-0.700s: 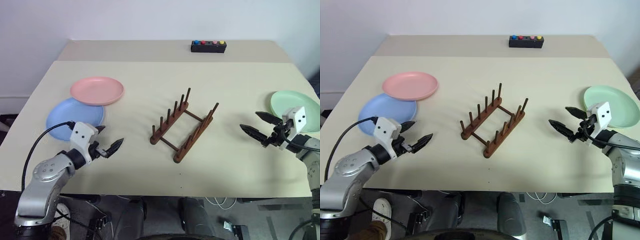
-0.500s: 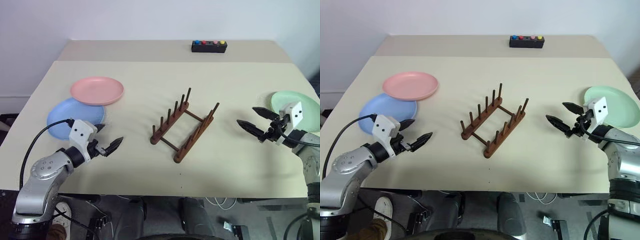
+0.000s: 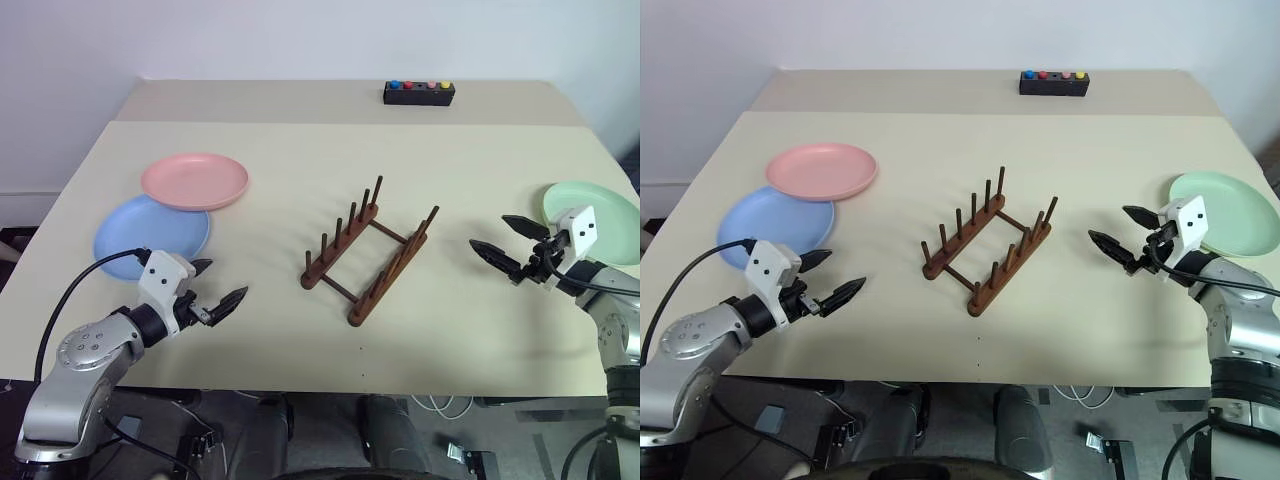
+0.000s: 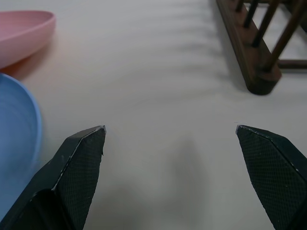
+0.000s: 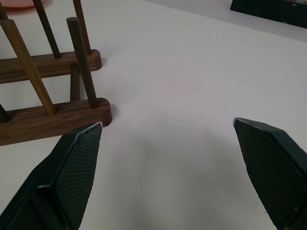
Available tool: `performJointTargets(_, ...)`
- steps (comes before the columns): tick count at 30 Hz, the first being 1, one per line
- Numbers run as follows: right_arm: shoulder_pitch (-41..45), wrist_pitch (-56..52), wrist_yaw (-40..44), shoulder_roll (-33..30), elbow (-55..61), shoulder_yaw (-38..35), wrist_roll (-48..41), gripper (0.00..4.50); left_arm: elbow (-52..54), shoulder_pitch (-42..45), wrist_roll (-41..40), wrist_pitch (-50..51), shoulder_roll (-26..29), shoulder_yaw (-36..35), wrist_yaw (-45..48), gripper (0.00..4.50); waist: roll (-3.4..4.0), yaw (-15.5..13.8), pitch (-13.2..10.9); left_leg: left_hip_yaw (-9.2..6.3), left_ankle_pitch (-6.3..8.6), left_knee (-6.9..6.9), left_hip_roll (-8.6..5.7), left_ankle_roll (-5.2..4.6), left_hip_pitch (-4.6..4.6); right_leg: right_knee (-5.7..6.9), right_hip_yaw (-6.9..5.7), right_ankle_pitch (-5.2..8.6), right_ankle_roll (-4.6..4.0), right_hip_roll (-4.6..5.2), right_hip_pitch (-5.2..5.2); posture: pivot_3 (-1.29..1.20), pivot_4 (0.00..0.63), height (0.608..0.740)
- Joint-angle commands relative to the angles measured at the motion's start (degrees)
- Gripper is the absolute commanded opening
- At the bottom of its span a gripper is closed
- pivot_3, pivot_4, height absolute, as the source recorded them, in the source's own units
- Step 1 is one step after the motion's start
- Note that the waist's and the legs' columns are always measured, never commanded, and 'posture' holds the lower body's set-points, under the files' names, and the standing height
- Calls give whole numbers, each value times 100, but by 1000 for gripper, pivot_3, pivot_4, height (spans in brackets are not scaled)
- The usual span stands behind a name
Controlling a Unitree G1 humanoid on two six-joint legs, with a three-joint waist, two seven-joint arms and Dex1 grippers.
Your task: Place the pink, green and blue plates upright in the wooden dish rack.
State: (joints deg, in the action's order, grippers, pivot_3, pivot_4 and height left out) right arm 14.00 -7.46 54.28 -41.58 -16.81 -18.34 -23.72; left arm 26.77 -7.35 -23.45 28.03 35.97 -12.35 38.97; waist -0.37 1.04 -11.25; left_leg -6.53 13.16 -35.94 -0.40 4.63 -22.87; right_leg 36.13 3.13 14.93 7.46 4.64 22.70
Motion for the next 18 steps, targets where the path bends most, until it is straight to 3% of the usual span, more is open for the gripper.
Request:
performJointTargets(1,-56,42,-120,74,339,-65,-50,4468,230,-25,-226,-58,130,59,328,4500,0,2,0,0,0,0,0,0,0,0,0,0,0,0,0,0,150,734)
performJointTargets(4,-115,-20,-214,184,506,-43,-92,4468,260,-12,-416,32,195,141,591,4500,1,6,1,0,0,1,1,0,1,0,0,0,0,0,1,0,150,734)
performJointTargets(8,-359,-189,-317,397,894,-5,-187,4468,289,328,-334,244,311,1227,1091,4500,3,-29,2,0,0,1,0,0,0,0,0,0,0,0,0,0,150,734)
performJointTargets(12,-620,-365,-361,410,1329,-96,-287,4468,-63,1223,-57,134,-154,2341,1293,4500,4,-57,0,-2,0,-11,-2,0,-5,0,-1,0,0,0,-4,0,150,734)
performJointTargets(18,-850,-516,-513,425,1696,-151,-358,4468,-945,2034,393,-17,-806,3187,1281,4500,8,5,3,0,0,8,0,-1,19,8,0,-1,4,-3,-9,0,150,734)
